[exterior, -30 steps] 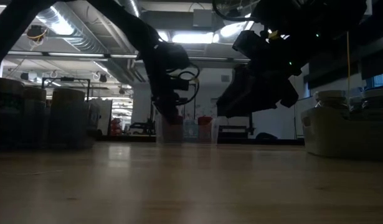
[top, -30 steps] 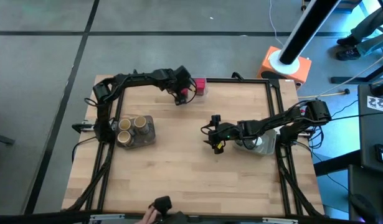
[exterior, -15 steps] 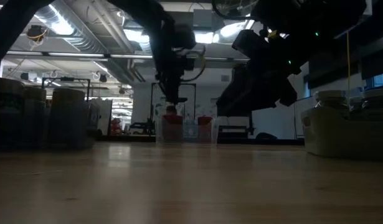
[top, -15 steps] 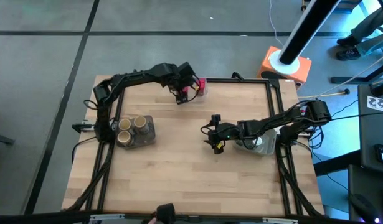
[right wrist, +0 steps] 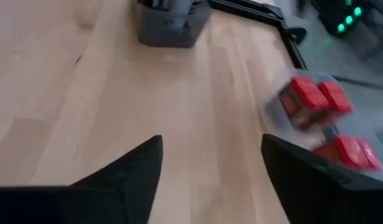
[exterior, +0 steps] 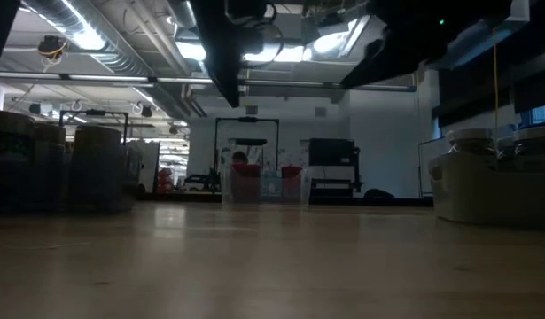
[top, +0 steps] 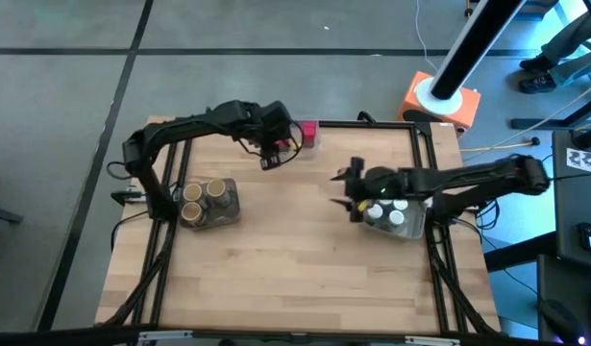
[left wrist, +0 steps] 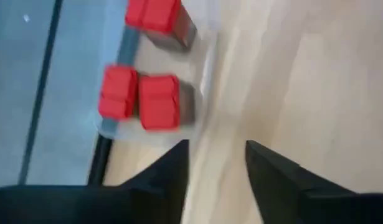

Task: Sort spices by type
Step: Return to Home Position

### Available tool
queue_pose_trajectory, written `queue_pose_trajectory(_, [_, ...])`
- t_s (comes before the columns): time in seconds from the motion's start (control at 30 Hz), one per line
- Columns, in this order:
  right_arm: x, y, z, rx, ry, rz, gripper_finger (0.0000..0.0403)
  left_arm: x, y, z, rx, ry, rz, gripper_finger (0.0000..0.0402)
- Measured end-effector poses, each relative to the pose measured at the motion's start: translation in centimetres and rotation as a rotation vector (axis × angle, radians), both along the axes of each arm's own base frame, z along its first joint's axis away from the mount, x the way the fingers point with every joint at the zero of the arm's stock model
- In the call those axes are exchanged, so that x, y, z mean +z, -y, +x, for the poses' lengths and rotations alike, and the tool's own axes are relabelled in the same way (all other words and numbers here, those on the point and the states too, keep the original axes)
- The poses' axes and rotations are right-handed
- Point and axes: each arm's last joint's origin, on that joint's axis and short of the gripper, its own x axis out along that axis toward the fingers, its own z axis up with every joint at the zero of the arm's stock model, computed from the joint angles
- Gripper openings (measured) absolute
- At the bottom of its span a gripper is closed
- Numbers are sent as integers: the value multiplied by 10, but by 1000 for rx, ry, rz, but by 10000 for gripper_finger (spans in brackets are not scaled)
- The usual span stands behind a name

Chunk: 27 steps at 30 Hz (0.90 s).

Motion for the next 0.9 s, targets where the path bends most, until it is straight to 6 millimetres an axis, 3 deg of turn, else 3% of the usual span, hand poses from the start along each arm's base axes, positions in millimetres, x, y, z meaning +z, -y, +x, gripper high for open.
queue_pose_trajectory(0.2, [19, 20, -33, -57, 1, 103, 205, -5, 24, -25, 13, -15, -57, 52])
queue_pose_trajectory(0.33, [26, 27, -47, -94, 17, 133, 148, -6, 44, -47, -6, 72, -68, 7])
queue_pose_trajectory(0.7, [33, 33, -71, -81, 104, 191, 15, -16, 93, -114, -131, 527, -15, 3])
queue_pose_trajectory(0.9, [26, 35, -89, -122, 168, 211, 13, -31, 108, -146, -173, 719, -12, 2])
